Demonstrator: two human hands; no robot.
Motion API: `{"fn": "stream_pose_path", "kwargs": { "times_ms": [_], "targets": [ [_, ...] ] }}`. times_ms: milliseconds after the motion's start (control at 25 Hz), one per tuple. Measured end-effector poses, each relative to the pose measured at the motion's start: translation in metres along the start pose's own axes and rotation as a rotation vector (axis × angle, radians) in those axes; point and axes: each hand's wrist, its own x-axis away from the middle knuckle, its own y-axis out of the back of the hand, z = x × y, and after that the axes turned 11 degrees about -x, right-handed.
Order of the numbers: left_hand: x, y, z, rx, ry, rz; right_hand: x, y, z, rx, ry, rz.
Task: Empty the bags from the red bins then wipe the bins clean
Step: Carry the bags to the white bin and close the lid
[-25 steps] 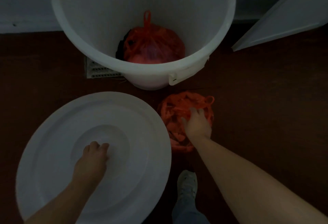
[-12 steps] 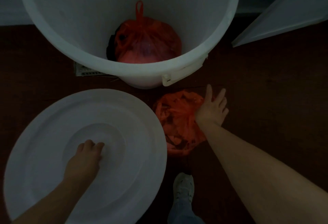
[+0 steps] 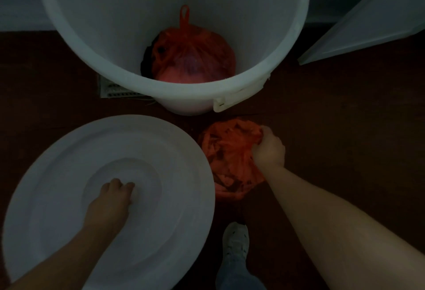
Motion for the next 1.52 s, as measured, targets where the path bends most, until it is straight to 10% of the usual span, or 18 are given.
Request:
{"fn": "stream_pose_path", "kwargs": {
  "times_ms": [320,1000,1520],
  "targets": [
    [0.076,0.063,0.058,0.037,0.051,-0.016,0.096,0.027,0.069,0.279,0.139,0.004],
    [0.327,0.164,0.297,0.092,0.353,-0.045,0.321,0.077,0.335,0.110,0.219,0.137],
    [0.332,0.336,0.365,0.124,0.399,-0.259,0.334,0.188,0.550,-0.091,0.421,-0.062]
  ]
}}
